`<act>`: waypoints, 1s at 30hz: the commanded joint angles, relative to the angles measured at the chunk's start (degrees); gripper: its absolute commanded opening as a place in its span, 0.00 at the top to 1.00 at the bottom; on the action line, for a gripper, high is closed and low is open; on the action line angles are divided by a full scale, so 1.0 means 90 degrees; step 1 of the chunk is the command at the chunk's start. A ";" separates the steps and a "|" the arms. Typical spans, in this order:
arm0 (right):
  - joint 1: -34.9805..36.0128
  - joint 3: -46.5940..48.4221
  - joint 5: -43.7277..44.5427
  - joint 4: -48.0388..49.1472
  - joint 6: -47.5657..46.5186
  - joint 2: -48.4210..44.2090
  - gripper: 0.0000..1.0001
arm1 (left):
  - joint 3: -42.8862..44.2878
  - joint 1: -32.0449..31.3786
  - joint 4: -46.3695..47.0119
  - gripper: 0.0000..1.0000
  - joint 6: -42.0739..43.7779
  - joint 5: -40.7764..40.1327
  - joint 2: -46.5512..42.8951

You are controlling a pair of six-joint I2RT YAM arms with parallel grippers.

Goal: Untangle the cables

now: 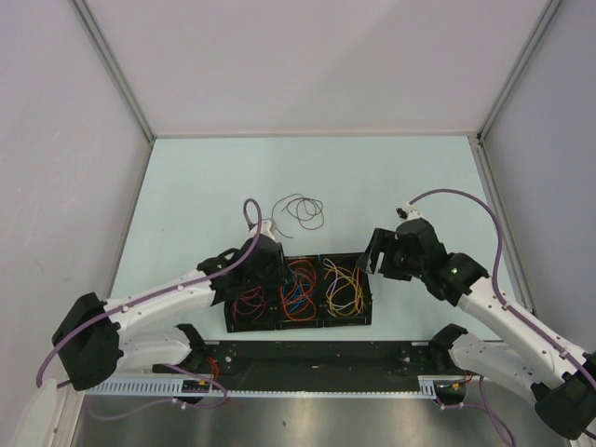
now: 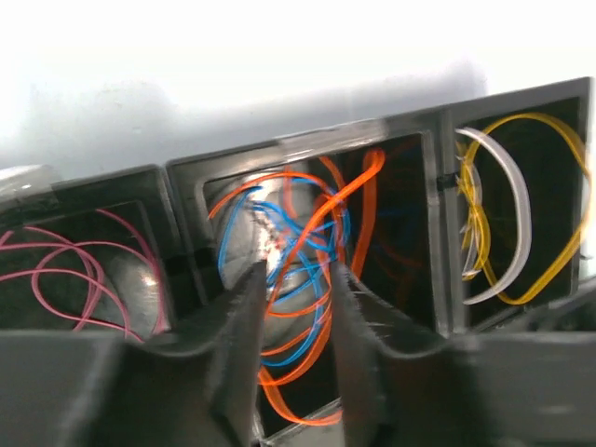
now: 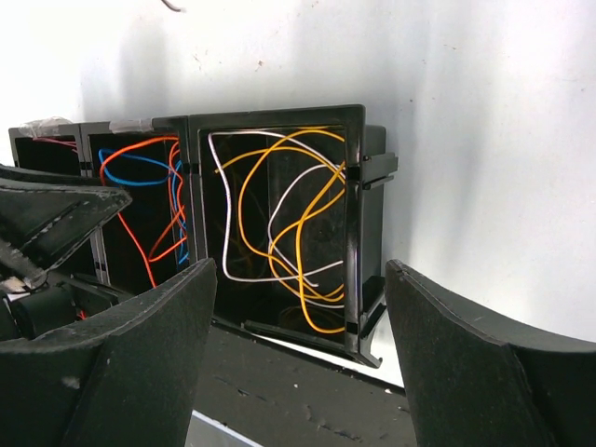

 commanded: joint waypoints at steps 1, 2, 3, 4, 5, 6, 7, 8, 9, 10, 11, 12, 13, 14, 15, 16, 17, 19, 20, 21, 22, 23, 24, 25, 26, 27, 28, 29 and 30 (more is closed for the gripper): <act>0.0057 -0.0013 0.0063 0.0171 0.0030 -0.0133 0.23 | 0.0549 -0.0120 -0.0214 0.50 -0.0027 -0.0043 -0.0382; 0.0086 -0.0013 0.0072 0.0171 0.0030 -0.0143 0.23 | 0.0607 -0.0159 -0.0214 0.45 -0.0027 -0.0053 -0.0518; 0.0116 -0.0003 0.0111 0.0180 0.0040 -0.0172 0.23 | 0.0695 -0.0169 -0.0233 0.42 -0.0017 -0.0091 -0.0645; 0.0174 0.0055 0.0189 0.0113 0.0030 -0.0191 0.23 | 0.0744 -0.0170 -0.0301 0.38 -0.0017 -0.0121 -0.0869; 0.0262 0.0114 0.0286 0.0073 0.0030 -0.0182 0.23 | 0.0812 -0.0170 -0.0369 0.34 0.0002 -0.0141 -0.0949; 0.0446 0.0172 0.0539 0.0034 0.0030 -0.0162 0.23 | 0.0948 -0.0179 -0.0438 0.33 0.0022 -0.0228 -0.1027; 0.0564 0.0231 0.0667 -0.0043 0.0030 -0.0114 0.23 | 0.1017 -0.0179 -0.0632 0.31 0.0080 -0.0277 -0.1144; 0.0662 0.0348 0.0852 -0.0073 0.0040 -0.0075 0.23 | 0.1163 -0.0189 -0.0721 0.30 0.0100 -0.0335 -0.1174; 0.0837 0.0397 0.0931 -0.0093 0.0049 -0.0036 0.23 | 0.1242 -0.0179 -0.0808 0.30 0.0129 -0.0442 -0.1193; 0.0906 0.0436 0.0980 -0.0103 0.0049 0.0003 0.23 | 0.1301 -0.0179 -0.0993 0.29 0.0197 -0.0511 -0.1232; 0.0965 0.0495 0.1087 -0.0103 0.0059 0.0071 0.23 | 0.1379 -0.0179 -0.1063 0.29 0.0227 -0.0570 -0.1252; 0.1024 0.0505 0.1107 -0.0103 0.0069 0.0101 0.23 | 0.1408 -0.0179 -0.1112 0.29 0.0266 -0.0628 -0.1271; 0.1101 0.0524 0.1137 -0.0083 0.0079 0.0130 0.23 | 0.1438 -0.0179 -0.1151 0.29 0.0334 -0.0735 -0.1262; 0.1141 0.0525 0.1185 -0.0064 0.0079 0.0179 0.23 | 0.1457 -0.0179 -0.1199 0.29 0.0383 -0.0765 -0.1252; 0.1170 0.0534 0.1205 -0.0054 0.0088 0.0189 0.23 | 0.1467 -0.0179 -0.1219 0.29 0.0422 -0.0804 -0.1252; 0.1229 0.0544 0.1225 -0.0054 0.0089 0.0189 0.23 | 0.1477 -0.0170 -0.1239 0.30 0.0461 -0.0882 -0.1233; 0.1239 0.0563 0.1254 -0.0044 0.0098 0.0218 0.23 | 0.1477 -0.0170 -0.1258 0.29 0.0481 -0.0902 -0.1213; 0.1375 0.0661 0.1293 -0.0054 0.0089 0.0228 0.24 | 0.1487 -0.0179 -0.1268 0.29 0.0549 -0.0961 -0.1164; 0.1434 0.0710 0.1361 -0.0054 0.0079 0.0248 0.24 | 0.1506 -0.0170 -0.1278 0.29 0.0568 -0.1029 -0.1155; 0.1492 0.0816 0.1381 -0.0044 0.0059 0.0287 0.24 | 0.1526 -0.0170 -0.1307 0.29 0.0617 -0.1068 -0.1116; 0.1551 0.0866 0.1371 0.0024 0.0030 0.0316 0.24 | 0.1545 -0.0170 -0.1327 0.29 0.0637 -0.1117 -0.1096; 0.1638 0.0905 0.1313 0.0082 -0.0018 0.0355 0.24 | 0.1603 -0.0170 -0.1346 0.29 0.0666 -0.1224 -0.1086; 0.1678 0.0944 0.1274 0.0141 -0.0038 0.0404 0.24 | 0.1633 -0.0170 -0.1366 0.29 0.0686 -0.1263 -0.1076; 0.1717 0.1002 0.1225 0.0306 -0.0067 0.0530 0.25 | 0.1662 -0.0160 -0.1376 0.29 0.0754 -0.1302 -0.1076; 0.1795 0.1042 0.1099 0.0404 -0.0145 0.0628 0.27 | 0.1730 -0.0169 -0.1395 0.29 0.0783 -0.1390 -0.1067; 0.1844 0.1071 0.1030 0.0511 -0.0156 0.0725 0.28 | 0.1760 -0.0160 -0.1405 0.29 0.0842 -0.1429 -0.1067; 0.1912 0.1158 0.0972 0.0696 -0.0175 0.0958 0.32 | 0.1780 -0.0140 -0.1444 0.29 0.0881 -0.1468 -0.1067; 0.1961 0.1208 0.0874 0.0804 -0.0194 0.1077 0.34 | 0.1828 -0.0131 -0.1483 0.29 0.0910 -0.1507 -0.1067; 0.2058 0.1247 0.0806 0.1028 -0.0224 0.1184 0.36 | 0.1858 -0.0130 -0.1532 0.29 0.0939 -0.1605 -0.1076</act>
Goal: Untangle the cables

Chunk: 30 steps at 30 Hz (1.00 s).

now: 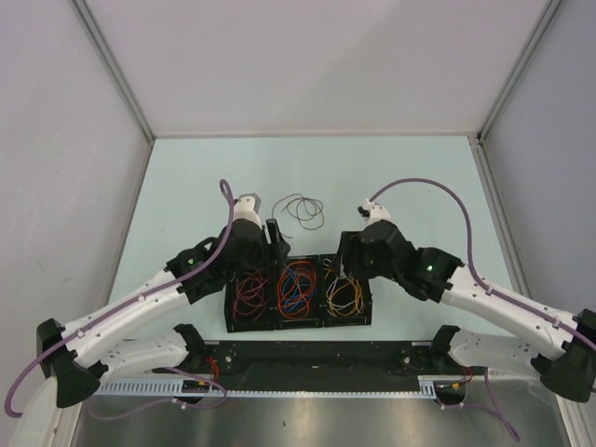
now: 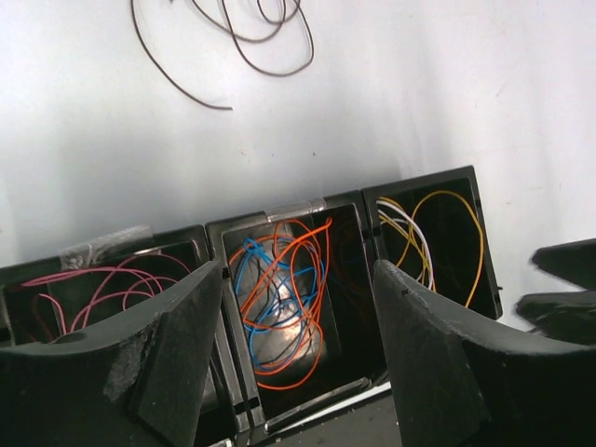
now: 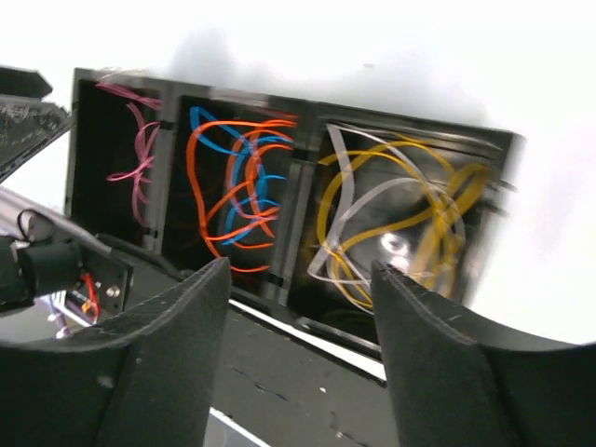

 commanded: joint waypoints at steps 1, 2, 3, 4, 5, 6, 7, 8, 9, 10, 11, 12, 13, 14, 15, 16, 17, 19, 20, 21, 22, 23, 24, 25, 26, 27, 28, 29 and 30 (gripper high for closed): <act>0.0293 0.0424 -0.0266 0.0920 -0.0161 0.0655 0.43 | 0.0420 0.0047 -0.0222 0.29 0.0308 -0.0466 -0.0054; 0.0333 0.0482 -0.0450 0.1067 -0.0171 0.0754 0.47 | 0.0440 0.0047 -0.0291 0.29 0.0328 -0.0534 -0.0083; 0.0391 0.0502 -0.0549 0.1213 -0.0142 0.0881 0.50 | 0.0430 0.0057 -0.0369 0.29 0.0309 -0.0651 -0.0112; 0.0401 0.0522 -0.0656 0.1524 -0.0112 0.0978 0.57 | 0.0420 0.0047 -0.0409 0.29 0.0318 -0.0701 -0.0200; 0.0411 0.0551 -0.0889 0.1682 -0.0093 0.1192 0.61 | 0.0372 0.0066 -0.0506 0.29 0.0318 -0.0730 -0.0259; 0.0421 0.0580 -0.0978 0.1944 -0.0054 0.1301 0.64 | 0.0333 0.0057 -0.0546 0.29 0.0289 -0.0798 -0.0317; 0.0431 0.0609 -0.1028 0.2044 -0.0024 0.1418 0.76 | 0.0284 0.0076 -0.0575 0.29 0.0289 -0.0818 -0.0405; 0.0431 0.0687 -0.1241 0.2141 -0.0005 0.1670 0.81 | 0.0177 0.0086 -0.0643 0.29 0.0279 -0.0847 -0.0541; 0.0431 0.0726 -0.1320 0.2326 0.0005 0.1779 0.84 | 0.0118 0.0086 -0.0673 0.29 0.0240 -0.0857 -0.0629; 0.0431 0.0766 -0.1485 0.2434 0.0053 0.1925 0.91 | 0.0060 0.0096 -0.0702 0.29 0.0240 -0.0877 -0.0698; 0.0440 0.0814 -0.1574 0.2522 0.0073 0.2159 0.94 | -0.0076 0.0115 -0.0741 0.29 0.0211 -0.0896 -0.0863; 0.0431 0.0892 -0.1672 0.2726 0.0102 0.2306 0.98 | -0.0145 0.0125 -0.0751 0.29 0.0172 -0.0896 -0.0932; 0.0440 0.0912 -0.1856 0.2825 0.0151 0.2414 1.00 | -0.0214 0.0144 -0.0751 0.29 0.0152 -0.0887 -0.1001; 0.0431 0.0951 -0.1926 0.2903 0.0190 0.2541 1.00 | -0.0359 0.0154 -0.0751 0.29 0.0123 -0.0887 -0.1137; 0.0421 0.1019 -0.2014 0.3088 0.0220 0.2793 1.00 | -0.0438 0.0154 -0.0722 0.29 0.0074 -0.0867 -0.1186; 0.0392 0.1049 -0.2140 0.3157 0.0249 0.2912 1.00 | -0.0516 0.0164 -0.0712 0.29 0.0055 -0.0848 -0.1245; 0.0382 0.1078 -0.2190 0.3206 0.0327 0.3039 1.00 | -0.0633 0.0164 -0.0702 0.29 0.0016 -0.0819 -0.1284; 0.0314 0.1079 -0.2336 0.3421 0.0366 0.3332 1.00 | -0.0732 0.0174 -0.0663 0.29 -0.0043 -0.0799 -0.1372; 0.0236 0.1088 -0.2395 0.3489 0.0405 0.3430 1.00 | -0.0809 0.0174 -0.0644 0.29 -0.0053 -0.0789 -0.1392; 0.0187 0.1088 -0.2444 0.3587 0.0415 0.3634 1.00 | -0.0829 0.0184 -0.0634 0.29 -0.0053 -0.0779 -0.1411; 0.0138 0.1088 -0.2521 0.3617 0.0406 0.3723 1.00 | -0.0849 0.0184 -0.0624 0.29 -0.0043 -0.0770 -0.1421; 0.0051 0.1088 -0.2532 0.3626 0.0396 0.3801 1.00 | -0.0868 0.0184 -0.0595 0.29 -0.0024 -0.0760 -0.1421; 0.0002 0.1079 -0.2551 0.3627 0.0357 0.3947 1.00 | -0.0878 0.0184 -0.0595 0.29 -0.0014 -0.0750 -0.1421; -0.0038 0.1078 -0.2542 0.3617 0.0337 0.4016 1.00 | -0.0878 0.0184 -0.0585 0.29 -0.0004 -0.0750 -0.1412; -0.0086 0.1088 -0.2532 0.3559 0.0289 0.4084 1.00 | -0.0878 0.0193 -0.0585 0.29 0.0025 -0.0760 -0.1411; -0.0106 0.1079 -0.2503 0.3539 0.0269 0.4133 1.00 | -0.0878 0.0203 -0.0585 0.29 0.0054 -0.0769 -0.1402; -0.0097 0.1078 -0.2483 0.3510 0.0230 0.4259 1.00 | -0.0888 0.0203 -0.0566 0.29 0.0064 -0.0769 -0.1382; -0.0097 0.1078 -0.2464 0.3471 0.0220 0.4309 1.00 | -0.0888 0.0203 -0.0546 0.29 0.0084 -0.0769 -0.1363; -0.0077 0.1078 -0.2483 0.3461 0.0191 0.4368 1.00 | -0.0888 0.0213 -0.0536 0.29 0.0084 -0.0769 -0.1363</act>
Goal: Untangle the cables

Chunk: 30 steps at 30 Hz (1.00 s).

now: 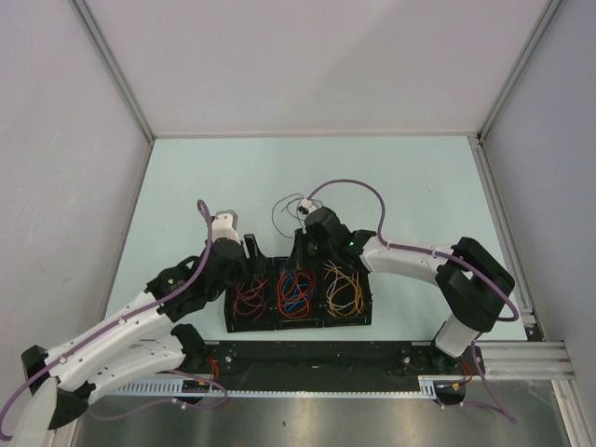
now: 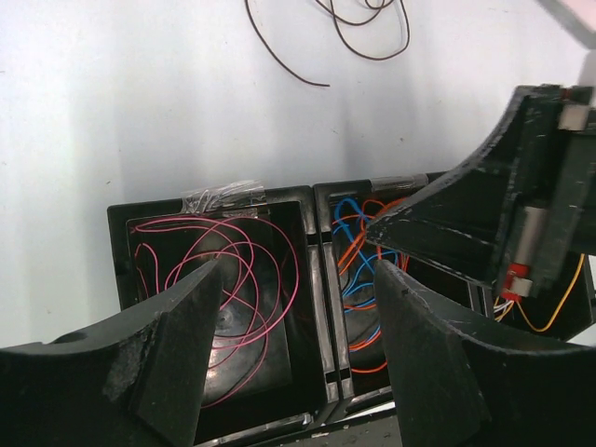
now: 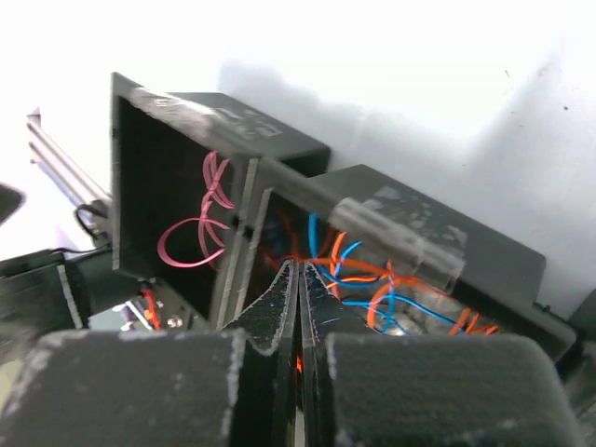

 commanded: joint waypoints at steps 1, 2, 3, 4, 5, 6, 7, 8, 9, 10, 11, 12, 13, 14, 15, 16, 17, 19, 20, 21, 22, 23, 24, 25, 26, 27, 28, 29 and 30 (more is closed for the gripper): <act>0.0042 0.0226 -0.0089 0.0165 -0.0135 0.0283 1.00 | -0.0031 0.0060 0.0219 0.29 0.0052 -0.0065 -0.0022; 0.0052 0.0226 -0.0108 0.0126 -0.0135 0.0323 1.00 | -0.0031 0.0060 0.0239 0.29 0.0072 -0.0056 -0.0003; 0.0081 0.0226 -0.0089 0.0097 -0.0135 0.0352 1.00 | -0.0021 0.0079 0.0268 0.29 0.0081 -0.0046 0.0017; 0.0091 0.0226 -0.0098 0.0077 -0.0145 0.0343 1.00 | -0.0012 0.0070 0.0288 0.29 0.0091 -0.0036 0.0036; 0.0100 0.0226 -0.0108 0.0038 -0.0145 0.0304 1.00 | -0.0002 0.0079 0.0336 0.29 0.0120 -0.0036 0.0085; 0.0110 0.0236 -0.0108 0.0019 -0.0145 0.0236 1.00 | 0.0018 0.0089 0.0346 0.29 0.0140 -0.0036 0.0115; 0.0110 0.0236 -0.0118 0.0018 -0.0154 0.0158 1.00 | 0.0057 0.0099 0.0366 0.29 0.0179 -0.0036 0.0163; 0.0101 0.0236 -0.0128 0.0009 -0.0164 -0.0094 1.00 | 0.0086 0.0099 0.0434 0.28 0.0247 -0.0036 0.0260; 0.0081 0.0245 -0.0128 -0.0030 -0.0174 -0.0232 1.00 | 0.0115 0.0128 0.0454 0.28 0.0277 -0.0036 0.0339; 0.0033 0.0284 -0.0118 -0.0098 -0.0203 -0.0408 1.00 | 0.0203 0.0138 0.0473 0.27 0.0316 -0.0036 0.0407; -0.0006 0.0333 -0.0118 -0.0292 -0.0232 -0.0709 0.95 | 0.0261 0.0138 0.0502 0.25 0.0393 -0.0036 0.0562; -0.0055 0.0469 -0.0118 -0.0410 -0.0262 -0.0896 0.91 | 0.0320 0.0167 0.0561 0.25 0.0452 -0.0036 0.0632; -0.0143 0.0528 -0.0128 -0.0537 -0.0310 -0.1043 0.86 | 0.0437 0.0177 0.0600 0.25 0.0540 -0.0065 0.0710; -0.0202 0.0577 -0.0137 -0.0761 -0.0359 -0.1199 0.73 | 0.0486 0.0206 0.0639 0.24 0.0579 -0.0075 0.0807; -0.0270 0.0655 -0.0118 -0.0879 -0.0379 -0.1558 0.67 | 0.0554 0.0274 0.0746 0.23 0.0638 -0.0065 0.0963; -0.0396 0.0675 -0.0089 -0.1006 -0.0408 -0.1726 0.62 | 0.0652 0.0323 0.0814 0.23 0.0764 -0.0027 0.1080; -0.0475 0.0685 -0.0031 -0.1258 -0.0466 -0.2086 0.55 | 0.0701 0.0459 0.0883 0.22 0.0823 0.0022 0.1265; -0.0728 0.0685 0.0086 -0.1726 -0.0535 -0.2419 0.51 | 0.0837 0.0664 0.1156 0.23 0.1105 0.0168 0.1520; -0.0807 0.0685 0.0164 -0.1904 -0.0632 -0.2566 0.50 | 0.0886 0.0772 0.1283 0.21 0.1233 0.0334 0.1647; -0.0875 0.0685 0.0388 -0.2089 -0.0701 -0.2838 0.49 | 0.0945 0.1063 0.1371 0.21 0.1360 0.0451 0.1996; -0.0915 0.0685 0.0506 -0.2458 -0.0769 -0.2947 0.47 | 0.1158 0.1230 0.1439 0.21 0.1535 0.0539 0.2193; -0.1002 0.0685 0.0758 -0.2636 -0.0818 -0.3045 0.46 | 0.1286 0.1493 0.1469 0.22 0.1624 0.0695 0.2437; -0.1042 0.0685 0.0848 -0.2802 -0.0905 -0.3211 0.46 | 0.1529 0.1602 0.1518 0.23 0.1711 0.0764 0.2826; -0.1052 0.0675 0.0926 -0.3065 -0.0945 -0.3270 0.46 | 0.1667 0.1690 0.1586 0.23 0.1877 0.0852 0.3071; -0.1090 0.0675 0.1053 -0.3193 -0.0984 -0.3329 0.45 | 0.1813 0.1826 0.1625 0.23 0.1965 0.0930 0.3296; -0.1100 0.0666 0.1093 -0.3291 -0.1004 -0.3416 0.45 | 0.2105 0.1857 0.1655 0.23 0.2102 0.0950 0.3743; -0.1101 0.0636 0.1132 -0.3427 -0.1014 -0.3466 0.45 | 0.2262 0.1896 0.1655 0.23 0.2142 0.0979 0.3960; -0.1101 0.0617 0.1190 -0.3477 -0.1023 -0.3505 0.45 | 0.2438 0.1964 0.1665 0.24 0.2190 0.1076 0.4185; -0.1101 0.0588 0.1220 -0.3536 -0.1024 -0.3554 0.45 | 0.2759 0.1993 0.1674 0.24 0.2278 0.1126 0.4438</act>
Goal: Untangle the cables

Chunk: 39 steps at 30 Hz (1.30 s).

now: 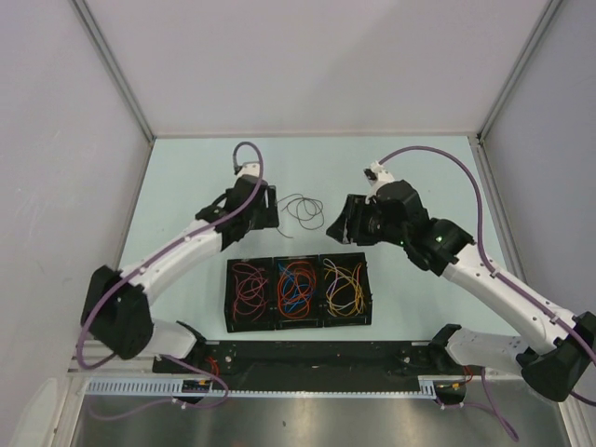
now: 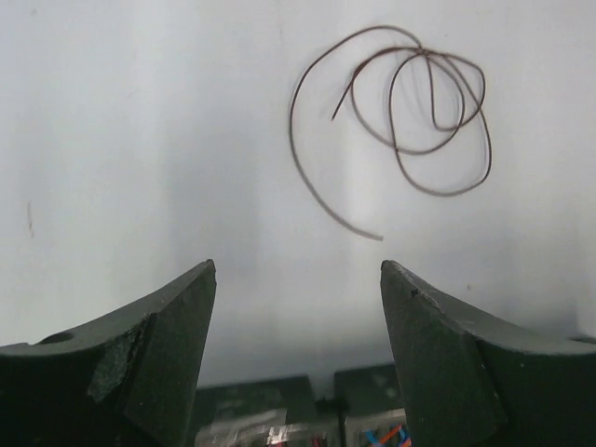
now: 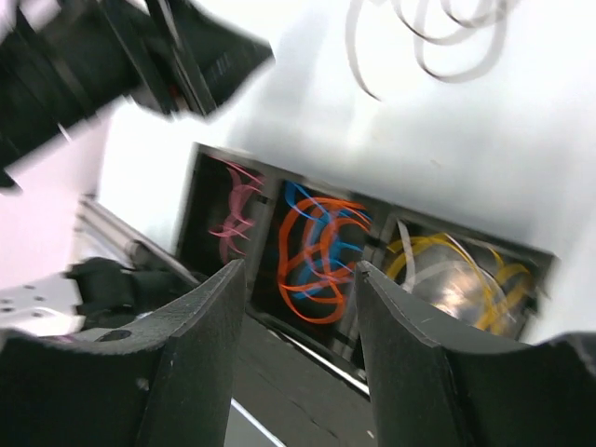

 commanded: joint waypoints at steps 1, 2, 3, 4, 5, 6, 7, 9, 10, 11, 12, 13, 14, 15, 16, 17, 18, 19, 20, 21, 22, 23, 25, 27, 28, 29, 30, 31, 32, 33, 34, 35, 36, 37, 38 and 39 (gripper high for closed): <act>-0.0020 -0.0032 0.0450 -0.0792 -0.0239 -0.0258 0.45 | 0.1044 0.0218 0.0271 0.24 0.0589 0.0436 0.1100; -0.0030 -0.0100 0.0470 -0.0802 -0.0239 -0.0288 0.44 | 0.1239 0.0248 0.0203 0.25 0.0579 0.0630 0.1365; -0.0049 -0.0139 0.0479 -0.0812 -0.0239 -0.0317 0.44 | 0.1638 0.0287 0.0144 0.26 0.0540 0.0748 0.1571; -0.0049 -0.0178 0.0489 -0.0821 -0.0249 -0.0366 0.44 | 0.1816 0.0306 0.0085 0.28 0.0520 0.0875 0.1940; -0.0069 -0.0256 0.0489 -0.0812 -0.0249 -0.0376 0.44 | 0.1962 0.0307 0.0124 0.28 0.0510 0.0992 0.2099; -0.0117 -0.0286 0.0480 -0.0812 -0.0259 -0.0395 0.44 | 0.2196 0.0307 0.0163 0.29 0.0472 0.1235 0.2235; -0.0118 -0.0315 0.0460 -0.0812 -0.0268 -0.0405 0.44 | 0.2305 0.0307 0.0202 0.30 0.0433 0.1392 0.2411; -0.0166 -0.0393 0.0441 -0.0792 -0.0278 -0.0405 0.44 | 0.2665 0.0316 0.0222 0.32 0.0296 0.1675 0.2899; -0.0176 -0.0413 0.0411 -0.0792 -0.0298 -0.0415 0.44 | 0.2783 0.0307 0.0193 0.33 0.0238 0.1745 0.3075; -0.0195 -0.0423 0.0402 -0.0792 -0.0307 -0.0415 0.44 | 0.2987 0.0307 0.0192 0.34 0.0198 0.1823 0.3396; -0.0215 -0.0452 0.0392 -0.0782 -0.0317 -0.0415 0.44 | 0.3076 0.0307 0.0192 0.36 0.0092 0.1968 0.3534; -0.0235 -0.0462 0.0363 -0.0792 -0.0337 -0.0425 0.44 | 0.3164 0.0307 0.0183 0.37 0.0042 0.2038 0.3661; -0.0244 -0.0471 0.0343 -0.0782 -0.0346 -0.0444 0.44 | 0.3271 0.0307 0.0240 0.38 -0.0036 0.2077 0.3895; -0.0273 -0.0491 0.0333 -0.0792 -0.0356 -0.0464 0.44 | 0.3302 0.0307 0.0299 0.39 -0.0075 0.2242 0.3974; -0.0293 -0.0501 0.0314 -0.0792 -0.0366 -0.0474 0.44 | 0.3341 0.0297 0.0329 0.40 -0.0114 0.2253 0.4072; -0.0313 -0.0511 0.0294 -0.0792 -0.0376 -0.0483 0.44 | 0.3389 0.0297 0.0377 0.40 -0.0182 0.2282 0.4208; -0.0332 -0.0530 0.0265 -0.0763 -0.0376 -0.0474 0.44 | 0.3428 0.0297 0.0426 0.41 -0.0212 0.2311 0.4306; -0.0381 -0.0521 0.0197 -0.0753 -0.0386 -0.0464 0.44 | 0.3487 0.0297 0.0427 0.41 -0.0232 0.2321 0.4394; -0.0381 -0.0520 0.0167 -0.0714 -0.0395 -0.0474 0.44 | 0.3632 0.0297 0.0398 0.42 -0.0270 0.2341 0.4482; -0.0391 -0.0520 0.0128 -0.0695 -0.0395 -0.0474 0.44 | 0.3721 0.0297 0.0301 0.44 -0.0281 0.2341 0.4657; -0.0410 -0.0530 0.0118 -0.0685 -0.0395 -0.0464 0.44 | 0.3789 0.0297 0.0271 0.45 -0.0290 0.2360 0.4726; -0.0420 -0.0530 0.0099 -0.0675 -0.0395 -0.0464 0.44 | 0.3858 0.0297 0.0251 0.45 -0.0319 0.2361 0.4785; -0.0430 -0.0530 0.0089 -0.0655 -0.0424 -0.0445 0.44 | 0.3868 0.0297 0.0377 0.46 -0.0349 0.2361 0.4864; -0.0430 -0.0530 0.0079 -0.0655 -0.0454 -0.0415 0.44 | 0.3936 0.0297 0.0397 0.51 -0.0368 0.2331 0.4903; -0.0440 -0.0530 0.0060 -0.0665 -0.0464 -0.0386 0.44 | 0.3985 0.0297 0.0281 0.52 -0.0378 0.2273 0.5009; -0.0440 -0.0540 0.0060 -0.0655 -0.0473 -0.0376 0.44 | 0.4111 0.0297 0.0232 0.53 -0.0388 0.2205 0.5068; -0.0449 -0.0540 0.0050 -0.0655 -0.0493 -0.0386 0.44 | 0.4170 0.0297 0.0193 0.54 -0.0388 0.2195 0.5127; -0.0459 -0.0540 0.0040 -0.0655 -0.0493 -0.0386 0.44 | 0.4200 0.0297 0.0183 0.55 -0.0378 0.2185 0.5205; -0.0479 -0.0540 0.0040 -0.0655 -0.0493 -0.0405 0.43 | 0.4258 0.0297 0.0173 0.57 -0.0388 0.2185 0.5254; -0.0498 -0.0540 0.0040 -0.0655 -0.0503 -0.0396 0.44 | 0.4278 0.0297 0.0173 0.68 -0.0407 0.2156 0.5283; -0.0498 -0.0540 0.0050 -0.0655 -0.0522 -0.0415 0.44 | 0.4327 0.0297 0.0202 0.76 -0.0427 0.2146 0.5332; -0.0508 -0.0550 0.0050 -0.0655 -0.0522 -0.0406 0.44 | 0.4395 0.0307 0.0192 0.94 -0.0437 0.2155 0.5362; -0.0508 -0.0550 0.0031 -0.0655 -0.0522 -0.0405 0.44 | 0.4492 0.0307 0.0134 1.00 -0.0427 0.2155 0.5391; -0.0527 -0.0550 0.0011 -0.0655 -0.0522 -0.0396 0.44 | 0.4619 0.0297 0.0056 1.00 -0.0408 0.2146 0.5410; -0.0528 -0.0550 0.0001 -0.0655 -0.0522 -0.0405 0.44 | 0.4910 0.0297 -0.0196 1.00 -0.0301 0.2146 0.5372; -0.0528 -0.0550 -0.0018 -0.0665 -0.0522 -0.0415 0.44 | 0.5058 0.0297 -0.0334 1.00 -0.0242 0.1894 0.5265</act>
